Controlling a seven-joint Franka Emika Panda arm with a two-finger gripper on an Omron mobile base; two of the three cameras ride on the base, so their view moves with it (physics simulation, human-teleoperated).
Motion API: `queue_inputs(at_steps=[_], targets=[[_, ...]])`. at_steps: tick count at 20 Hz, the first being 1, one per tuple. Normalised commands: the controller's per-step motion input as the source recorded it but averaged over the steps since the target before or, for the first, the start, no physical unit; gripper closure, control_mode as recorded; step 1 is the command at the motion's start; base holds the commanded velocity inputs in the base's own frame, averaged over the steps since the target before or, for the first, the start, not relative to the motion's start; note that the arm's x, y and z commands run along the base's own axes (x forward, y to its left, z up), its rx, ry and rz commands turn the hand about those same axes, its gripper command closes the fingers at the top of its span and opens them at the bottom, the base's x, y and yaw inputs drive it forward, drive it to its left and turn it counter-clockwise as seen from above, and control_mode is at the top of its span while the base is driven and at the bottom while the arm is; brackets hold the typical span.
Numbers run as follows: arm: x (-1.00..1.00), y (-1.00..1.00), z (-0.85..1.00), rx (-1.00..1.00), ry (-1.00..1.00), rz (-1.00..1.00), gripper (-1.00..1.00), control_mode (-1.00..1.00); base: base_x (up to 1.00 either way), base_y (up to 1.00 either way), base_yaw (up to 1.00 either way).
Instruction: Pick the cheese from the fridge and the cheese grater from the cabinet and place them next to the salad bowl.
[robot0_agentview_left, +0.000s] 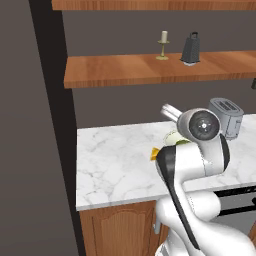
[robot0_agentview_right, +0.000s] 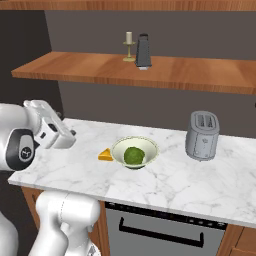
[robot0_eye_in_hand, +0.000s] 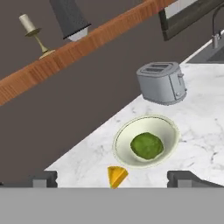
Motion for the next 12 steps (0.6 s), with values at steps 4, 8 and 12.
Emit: queue_inputs(at_steps=[4, 8, 12], targets=[[0.00, -0.31, 0.65, -0.28, -0.03, 0.00, -1.00, -1.00, 0.00, 0.00, 0.00], [0.00, -0.33, 0.93, -0.13, 0.00, 0.00, -1.00, -1.00, 0.00, 0.00, 0.00], [-0.02, -0.28, 0.70, -0.12, 0.00, 0.00, -1.00, -1.00, 0.00, 0.00, 0.00]])
